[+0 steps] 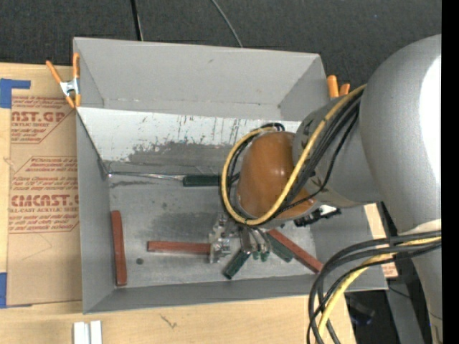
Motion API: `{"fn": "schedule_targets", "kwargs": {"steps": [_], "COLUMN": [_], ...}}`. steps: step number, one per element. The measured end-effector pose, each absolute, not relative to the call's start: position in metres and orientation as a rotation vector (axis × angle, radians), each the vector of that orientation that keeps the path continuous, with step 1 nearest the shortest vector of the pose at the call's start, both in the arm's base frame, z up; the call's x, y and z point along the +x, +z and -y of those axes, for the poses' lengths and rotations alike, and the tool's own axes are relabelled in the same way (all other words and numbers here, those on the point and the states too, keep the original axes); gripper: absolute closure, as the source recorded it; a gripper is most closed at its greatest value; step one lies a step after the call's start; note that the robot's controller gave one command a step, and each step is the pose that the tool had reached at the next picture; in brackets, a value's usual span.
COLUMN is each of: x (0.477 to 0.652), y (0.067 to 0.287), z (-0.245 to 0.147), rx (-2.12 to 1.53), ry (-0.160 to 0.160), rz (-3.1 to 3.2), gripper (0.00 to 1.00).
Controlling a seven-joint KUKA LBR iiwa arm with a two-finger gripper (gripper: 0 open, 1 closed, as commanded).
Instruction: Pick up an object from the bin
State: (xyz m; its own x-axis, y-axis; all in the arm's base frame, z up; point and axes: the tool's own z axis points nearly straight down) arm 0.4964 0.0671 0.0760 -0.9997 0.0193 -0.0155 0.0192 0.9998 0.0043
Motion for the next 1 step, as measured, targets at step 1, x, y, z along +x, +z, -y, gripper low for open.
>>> {"fn": "schedule_targets", "kwargs": {"steps": [1], "x": [0.5015], "y": [0.208], "z": [-0.0724], "rx": [-0.076], "ry": [0.0], "rz": [-3.14], "gripper": [1.0]}}
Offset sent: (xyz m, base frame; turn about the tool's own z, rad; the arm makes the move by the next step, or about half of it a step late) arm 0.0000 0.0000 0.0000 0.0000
